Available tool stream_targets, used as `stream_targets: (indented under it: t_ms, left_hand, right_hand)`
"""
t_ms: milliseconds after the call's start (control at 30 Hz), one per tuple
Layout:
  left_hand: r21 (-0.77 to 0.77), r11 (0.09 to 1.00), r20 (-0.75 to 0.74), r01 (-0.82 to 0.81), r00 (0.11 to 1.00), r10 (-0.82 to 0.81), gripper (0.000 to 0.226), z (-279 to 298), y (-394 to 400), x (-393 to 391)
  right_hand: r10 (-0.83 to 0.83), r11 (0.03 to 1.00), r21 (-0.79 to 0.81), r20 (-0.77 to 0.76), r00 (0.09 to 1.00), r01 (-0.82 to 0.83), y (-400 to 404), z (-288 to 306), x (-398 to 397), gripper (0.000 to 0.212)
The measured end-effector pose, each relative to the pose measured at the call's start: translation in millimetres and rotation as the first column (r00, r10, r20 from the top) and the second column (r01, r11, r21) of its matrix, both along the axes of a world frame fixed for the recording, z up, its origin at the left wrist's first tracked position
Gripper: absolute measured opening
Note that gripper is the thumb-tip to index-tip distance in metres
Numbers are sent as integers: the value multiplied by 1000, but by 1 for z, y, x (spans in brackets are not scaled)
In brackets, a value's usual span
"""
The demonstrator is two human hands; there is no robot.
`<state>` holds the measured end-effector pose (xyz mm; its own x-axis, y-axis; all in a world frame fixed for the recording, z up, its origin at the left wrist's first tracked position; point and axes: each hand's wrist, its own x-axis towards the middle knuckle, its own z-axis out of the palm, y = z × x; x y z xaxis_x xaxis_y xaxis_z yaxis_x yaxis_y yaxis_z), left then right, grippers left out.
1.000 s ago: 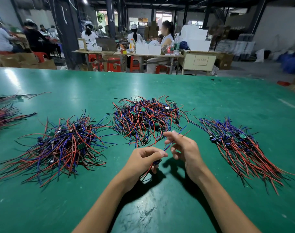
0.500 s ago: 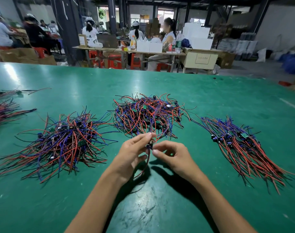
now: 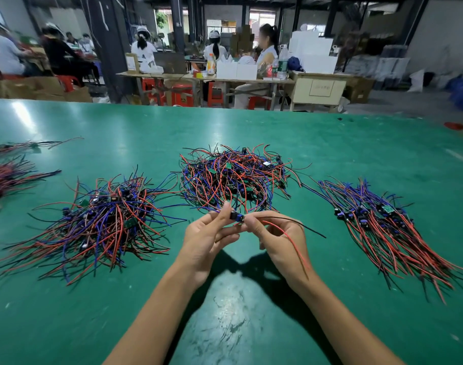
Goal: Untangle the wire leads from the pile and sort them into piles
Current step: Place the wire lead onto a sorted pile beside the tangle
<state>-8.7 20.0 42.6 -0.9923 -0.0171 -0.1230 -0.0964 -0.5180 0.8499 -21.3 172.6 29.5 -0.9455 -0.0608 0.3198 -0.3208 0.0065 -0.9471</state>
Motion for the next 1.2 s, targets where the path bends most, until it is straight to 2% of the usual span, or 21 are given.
stream_targets:
  t_ms: [67,200,300,433,567,667,700,733,767,800,833,867,900,933,1000,1033,1100,1200]
  left_hand:
    - [21,1000,-29,-3,1000,4,37,0,1,0]
    - [-64,998,-96,19,995,-25,24,0,5,3]
    - [-128,992,-125,-9,992,-7,27,1,7,4]
    - [-80,997,-195,-7,981,-9,12,2,9,6]
    - [-43,999,-223,26,974,-35,13,1,9,6]
    - [-223,971,-312,-81,950,8,26,-6,9,4]
    - [-334,927,-382,-172,923,34,27,-9,9,3]
    - [-461,837,-476,-296,878,48,26,-13,8,0]
    - [-571,697,-581,-434,814,31,23,-16,8,-2]
    - [-622,559,-667,-549,745,-10,19,-18,7,-4]
    - [-628,482,-712,-611,701,-38,17,-20,7,-5]
    - [-621,484,-716,-616,697,-33,14,-22,6,-6]
    - [-609,542,-691,-579,723,-3,12,-22,6,-5]
    - [-584,638,-631,-502,775,32,14,-21,6,-5]
    - [-484,845,-412,-225,911,6,34,-14,8,-2]
    - [-424,902,-306,-77,950,-62,46,-11,9,0]
    - [-362,926,-190,110,964,-189,58,-6,10,1]
    - [-369,914,-200,169,946,-256,43,-6,8,2]
  right_hand:
    - [44,991,-133,125,991,-27,0,3,1,13]
    - [28,978,-209,269,963,30,-1,5,-1,39]
    - [24,968,-244,341,940,63,0,5,-4,36]
    - [39,988,-153,289,957,6,1,4,-4,34]
    - [20,984,-175,296,955,33,1,5,-4,36]
    - [61,957,-286,367,928,50,4,9,-7,33]
    - [90,947,-318,394,915,43,7,12,-9,34]
    - [128,941,-338,412,902,21,10,14,-10,35]
    - [176,938,-346,422,889,-21,14,17,-11,35]
    - [233,936,-344,424,875,-82,18,19,-12,34]
    - [291,931,-331,421,859,-153,22,21,-11,31]
    - [343,924,-311,415,843,-223,25,21,-11,28]
    - [386,914,-287,408,827,-285,27,22,-10,26]
    - [420,904,-263,404,813,-337,28,22,-9,26]
    - [450,893,-210,397,800,-398,32,21,-8,24]
    - [445,896,-175,391,806,-409,33,21,-8,25]
    - [401,914,-94,363,841,-395,36,23,-9,28]
    - [260,962,-3,309,915,-272,38,25,-12,32]
